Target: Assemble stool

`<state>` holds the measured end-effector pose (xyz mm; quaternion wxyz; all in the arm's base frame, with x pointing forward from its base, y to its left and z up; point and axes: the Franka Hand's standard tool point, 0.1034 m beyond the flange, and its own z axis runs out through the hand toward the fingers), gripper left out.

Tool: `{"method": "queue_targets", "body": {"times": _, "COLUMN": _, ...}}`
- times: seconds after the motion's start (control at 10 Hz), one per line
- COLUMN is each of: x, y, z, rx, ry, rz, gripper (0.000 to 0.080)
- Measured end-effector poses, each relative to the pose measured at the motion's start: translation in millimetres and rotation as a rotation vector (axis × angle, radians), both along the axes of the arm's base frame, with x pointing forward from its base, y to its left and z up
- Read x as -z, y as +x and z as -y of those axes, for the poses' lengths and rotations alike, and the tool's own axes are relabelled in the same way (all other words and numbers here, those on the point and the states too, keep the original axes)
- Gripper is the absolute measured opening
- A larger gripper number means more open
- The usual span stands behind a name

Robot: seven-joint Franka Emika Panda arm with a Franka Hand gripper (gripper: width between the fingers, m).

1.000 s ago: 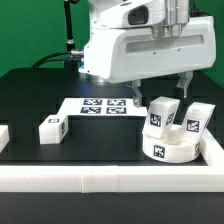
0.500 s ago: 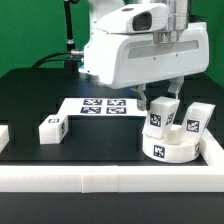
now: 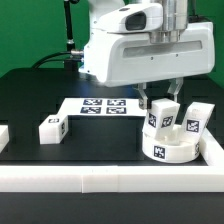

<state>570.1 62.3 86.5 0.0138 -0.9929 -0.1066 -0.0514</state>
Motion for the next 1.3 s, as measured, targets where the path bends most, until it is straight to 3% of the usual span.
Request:
{"method": "queue_targets", "body": {"times": 0.2, "x": 1.3, "y": 0.7, "z": -2.7, "rx": 0.288, "ry": 0.051, "rz": 0.039, "gripper": 0.034}}
{"method": "queue_targets", "body": {"times": 0.4, "x": 1.6, "y": 1.7, "z": -8.8, "rx": 0.666, "ry": 0.133, "rz": 0.065, "gripper": 0.034}}
{"method": "queue_targets", "body": {"times": 0.8, "x": 1.6, "y": 12.3, "z": -31.6, "rx": 1.285, "ry": 0.268, "rz": 0.033, "gripper": 0.034}}
{"method": "queue_targets", "body": {"times": 1.1, "x": 2.4, "y": 22.5, "z": -33.4, "rx": 1.621, "ry": 0.36, "rz": 0.004, "gripper": 0.034}}
{"method": "queue_targets", "body": {"times": 1.3, "x": 2.3, "y": 22.7, "z": -32.0, "rx": 1.753, "ry": 0.392, "rz": -0.018, "gripper": 0.034}}
